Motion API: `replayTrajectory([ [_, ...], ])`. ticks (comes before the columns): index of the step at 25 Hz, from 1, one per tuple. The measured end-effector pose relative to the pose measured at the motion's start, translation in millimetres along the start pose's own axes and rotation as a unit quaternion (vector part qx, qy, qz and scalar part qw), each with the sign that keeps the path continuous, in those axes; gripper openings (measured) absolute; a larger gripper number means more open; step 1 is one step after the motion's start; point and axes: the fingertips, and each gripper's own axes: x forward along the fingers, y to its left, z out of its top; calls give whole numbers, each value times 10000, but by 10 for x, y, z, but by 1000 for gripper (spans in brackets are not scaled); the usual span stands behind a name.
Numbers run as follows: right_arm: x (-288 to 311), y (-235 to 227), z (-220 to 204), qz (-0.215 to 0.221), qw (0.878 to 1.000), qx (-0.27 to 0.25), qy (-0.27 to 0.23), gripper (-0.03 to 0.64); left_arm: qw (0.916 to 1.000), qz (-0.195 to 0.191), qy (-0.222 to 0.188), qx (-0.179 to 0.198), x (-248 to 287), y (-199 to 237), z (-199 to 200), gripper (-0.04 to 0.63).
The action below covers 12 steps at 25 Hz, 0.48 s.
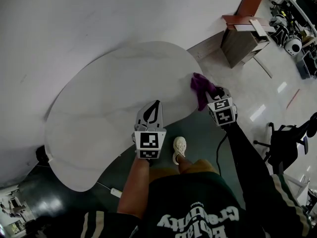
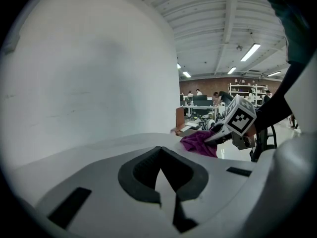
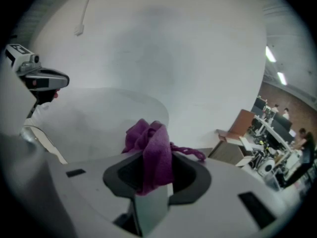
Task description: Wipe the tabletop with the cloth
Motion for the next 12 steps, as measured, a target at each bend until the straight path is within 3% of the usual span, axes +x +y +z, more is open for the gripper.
replayTrajectory([
  [4,-74,-183,46,-254,9996,144,-7,126,10000,10,29,44,-20,-7,11,0],
  [12,-276,442,712,471,9923,486,-1035,126,9995,300,-45,-29,-300,238,19,0],
])
